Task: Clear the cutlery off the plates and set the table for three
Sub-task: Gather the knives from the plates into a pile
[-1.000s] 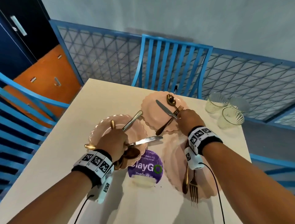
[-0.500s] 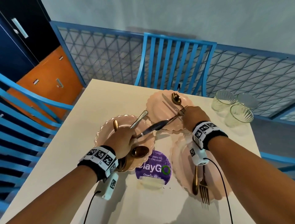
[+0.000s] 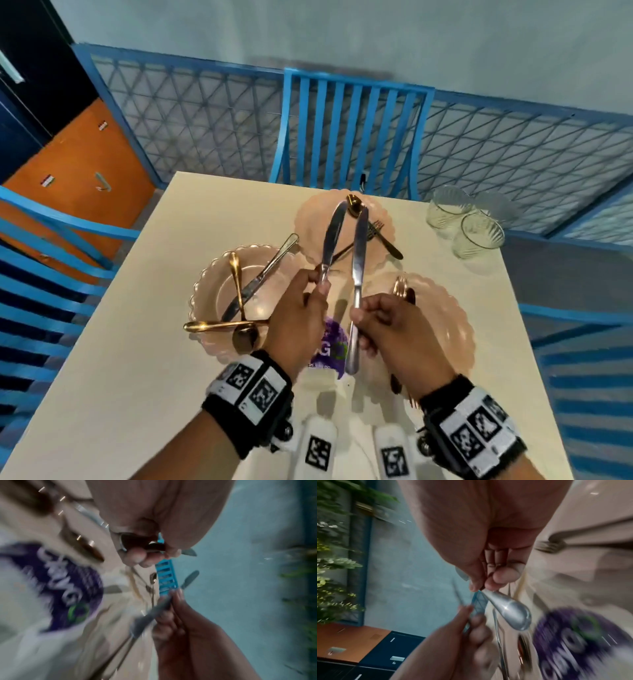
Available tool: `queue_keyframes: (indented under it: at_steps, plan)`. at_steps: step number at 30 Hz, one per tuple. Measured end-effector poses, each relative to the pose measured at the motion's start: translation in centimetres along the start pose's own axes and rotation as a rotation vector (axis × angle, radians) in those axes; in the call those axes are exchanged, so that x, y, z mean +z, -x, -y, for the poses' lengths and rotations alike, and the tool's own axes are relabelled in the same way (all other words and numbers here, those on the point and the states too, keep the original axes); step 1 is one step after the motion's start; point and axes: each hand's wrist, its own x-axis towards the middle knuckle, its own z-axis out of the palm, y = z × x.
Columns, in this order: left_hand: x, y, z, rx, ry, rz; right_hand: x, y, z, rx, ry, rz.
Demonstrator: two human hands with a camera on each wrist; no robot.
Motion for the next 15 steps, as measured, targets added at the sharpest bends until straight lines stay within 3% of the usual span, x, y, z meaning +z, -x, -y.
queue_keyframes:
  at_steps: [4, 9, 12, 15]
  plan:
    - [2.3, 2.6, 2.5, -0.215, 0.155, 0.109, 1.7, 1.4, -2.8, 0.050, -0.070, 0.040]
    - [2.3, 4.2, 2.8, -0.321, 0.378, 0.167, 2.4, 1.7, -4.1, 0.099, -0.031, 0.074]
    - [1.7, 4.5, 3.3, -0.338, 0.295, 0.140, 3.0, 1.4, -3.8, 0.049, 0.129, 0.063]
    - [0.5, 4.3, 3.6, -0.272, 0.172, 0.076, 3.6, 0.8, -2.2, -0.052, 0.235, 0.096]
